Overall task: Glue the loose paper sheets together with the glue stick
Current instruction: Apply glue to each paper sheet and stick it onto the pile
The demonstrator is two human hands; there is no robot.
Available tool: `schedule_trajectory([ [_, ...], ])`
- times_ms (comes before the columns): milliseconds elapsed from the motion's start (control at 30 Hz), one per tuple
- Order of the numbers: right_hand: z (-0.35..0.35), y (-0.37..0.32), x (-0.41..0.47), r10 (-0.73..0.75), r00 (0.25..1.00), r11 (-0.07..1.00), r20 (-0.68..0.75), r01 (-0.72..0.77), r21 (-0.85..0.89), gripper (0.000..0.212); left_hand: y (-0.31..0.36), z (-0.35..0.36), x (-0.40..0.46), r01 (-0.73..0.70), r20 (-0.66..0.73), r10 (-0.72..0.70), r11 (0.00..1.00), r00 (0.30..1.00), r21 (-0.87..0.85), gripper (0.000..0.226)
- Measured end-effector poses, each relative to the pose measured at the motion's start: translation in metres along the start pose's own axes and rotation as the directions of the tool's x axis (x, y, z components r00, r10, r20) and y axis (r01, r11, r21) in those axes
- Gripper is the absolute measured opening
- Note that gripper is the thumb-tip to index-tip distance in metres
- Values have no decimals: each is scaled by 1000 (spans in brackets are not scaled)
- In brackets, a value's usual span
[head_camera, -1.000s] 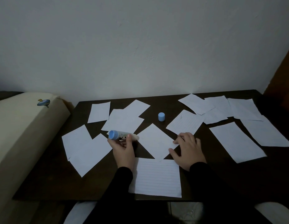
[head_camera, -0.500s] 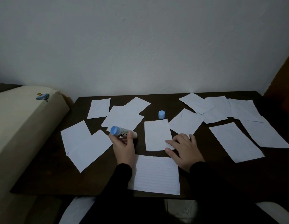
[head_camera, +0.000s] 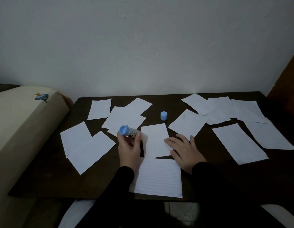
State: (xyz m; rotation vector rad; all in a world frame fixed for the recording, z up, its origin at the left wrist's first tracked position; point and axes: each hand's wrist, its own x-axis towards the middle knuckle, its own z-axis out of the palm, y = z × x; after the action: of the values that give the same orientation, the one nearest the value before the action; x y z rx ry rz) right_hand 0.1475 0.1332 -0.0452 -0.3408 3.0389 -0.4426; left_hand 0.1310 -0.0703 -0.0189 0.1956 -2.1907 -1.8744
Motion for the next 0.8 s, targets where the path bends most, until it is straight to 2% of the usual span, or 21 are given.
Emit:
schedule_trajectory([
  [200,1,1,4,37,999,999,-15,-37,18,44,12,6,-12,-56,162,50,998,986,35,42],
  [400,1,0,2,49,997,999,-57,-48,22,44,17,22,-20,-159,393,82,973,916,166,45],
  [800,-1,-1,3,81,995,996,-63,-78,46,43,14,26,-20,-290,493,114,910,863,296,41],
])
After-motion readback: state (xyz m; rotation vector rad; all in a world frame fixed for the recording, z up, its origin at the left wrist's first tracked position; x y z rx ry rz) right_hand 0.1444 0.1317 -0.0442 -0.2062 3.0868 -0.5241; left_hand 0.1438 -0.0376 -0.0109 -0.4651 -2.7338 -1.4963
